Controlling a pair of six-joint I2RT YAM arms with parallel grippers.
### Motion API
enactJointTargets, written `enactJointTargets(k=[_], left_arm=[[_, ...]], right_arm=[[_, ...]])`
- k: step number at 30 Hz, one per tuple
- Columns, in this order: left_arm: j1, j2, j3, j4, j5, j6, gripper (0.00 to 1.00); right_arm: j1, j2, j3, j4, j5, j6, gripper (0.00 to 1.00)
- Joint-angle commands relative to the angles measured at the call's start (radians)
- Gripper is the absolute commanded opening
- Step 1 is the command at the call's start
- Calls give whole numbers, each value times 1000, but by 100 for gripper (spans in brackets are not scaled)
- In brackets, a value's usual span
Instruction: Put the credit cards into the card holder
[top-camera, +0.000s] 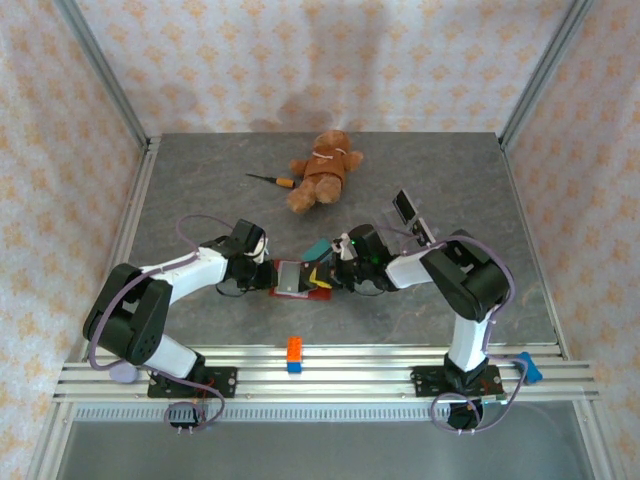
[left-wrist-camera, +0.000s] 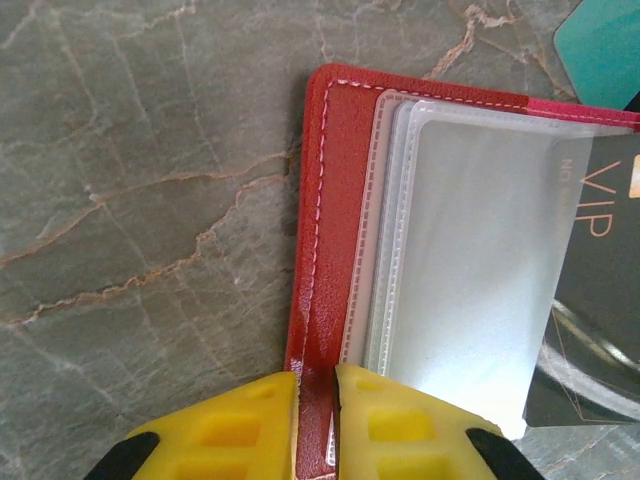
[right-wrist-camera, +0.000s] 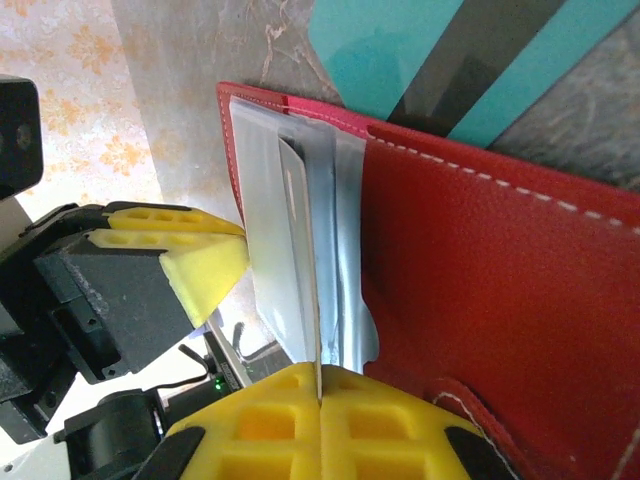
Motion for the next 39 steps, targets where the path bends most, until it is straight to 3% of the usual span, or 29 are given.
enactJointTargets(k=[1, 4, 11, 20, 24, 29, 39], left_arm=[[3, -26, 17, -36, -32, 19, 16], [3, -41, -2, -18, -30, 11, 16], [3, -57, -10, -32, -31, 11, 15], [2, -63, -17, -17, -13, 5, 10], [2, -62, -11, -37, -18, 12, 9], [3, -51, -18, -13, -16, 6, 8], [2, -44, -30, 7, -4, -9, 7]], right_arm=[[-4, 33, 11, 63, 44, 58, 1], [5, 33, -9, 133, 57, 95, 3], [46, 31, 2, 110, 94, 86, 17], [82, 27, 48, -12, 121, 11, 21], [86, 7, 93, -149, 149, -60, 24], [88, -36, 201, -493, 264, -242, 31], [88, -43, 272, -659, 331, -308, 44]])
